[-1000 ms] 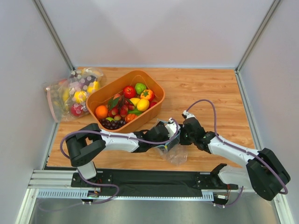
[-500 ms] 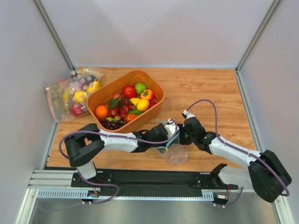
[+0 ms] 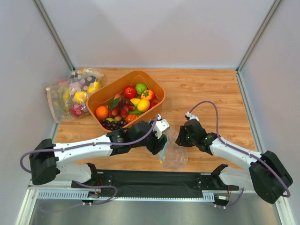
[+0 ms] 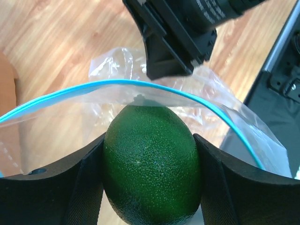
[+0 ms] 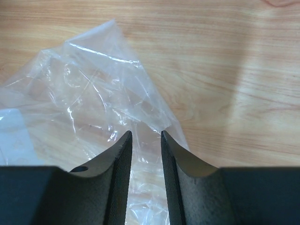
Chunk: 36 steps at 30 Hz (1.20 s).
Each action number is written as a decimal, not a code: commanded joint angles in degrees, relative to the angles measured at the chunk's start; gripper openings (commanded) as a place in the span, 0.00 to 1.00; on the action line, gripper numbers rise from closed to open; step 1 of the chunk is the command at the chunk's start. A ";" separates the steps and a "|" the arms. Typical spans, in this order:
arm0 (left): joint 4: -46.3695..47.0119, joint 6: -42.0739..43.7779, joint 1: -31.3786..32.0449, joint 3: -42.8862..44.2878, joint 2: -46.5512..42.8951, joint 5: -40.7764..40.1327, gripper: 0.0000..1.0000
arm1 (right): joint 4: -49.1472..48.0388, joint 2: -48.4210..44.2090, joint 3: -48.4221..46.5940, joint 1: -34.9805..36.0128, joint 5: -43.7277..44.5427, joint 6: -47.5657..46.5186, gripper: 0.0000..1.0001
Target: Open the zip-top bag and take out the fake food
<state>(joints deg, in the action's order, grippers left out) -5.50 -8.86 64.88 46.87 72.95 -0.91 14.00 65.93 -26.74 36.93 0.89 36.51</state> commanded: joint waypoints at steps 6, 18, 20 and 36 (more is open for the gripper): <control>-9.34 -3.70 -0.02 -2.66 -15.19 1.17 0.48 | 1.91 -0.45 0.38 -0.36 3.16 1.19 0.34; -32.01 -6.16 -0.02 4.62 -35.23 -14.71 0.49 | 5.68 -0.45 -1.38 -0.45 6.05 0.84 0.34; -34.13 -5.99 -0.11 6.73 -37.78 -18.67 0.51 | 6.56 -1.68 -2.08 -0.71 6.85 0.41 0.35; -33.62 -1.25 -30.65 14.29 -24.28 -4.82 0.54 | 14.30 -7.83 -5.16 -1.86 8.43 -1.36 0.36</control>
<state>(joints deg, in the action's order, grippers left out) -41.23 -12.10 41.17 57.58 44.49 -12.82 26.52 60.27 -29.34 35.42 7.70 36.12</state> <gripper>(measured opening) 0.732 0.361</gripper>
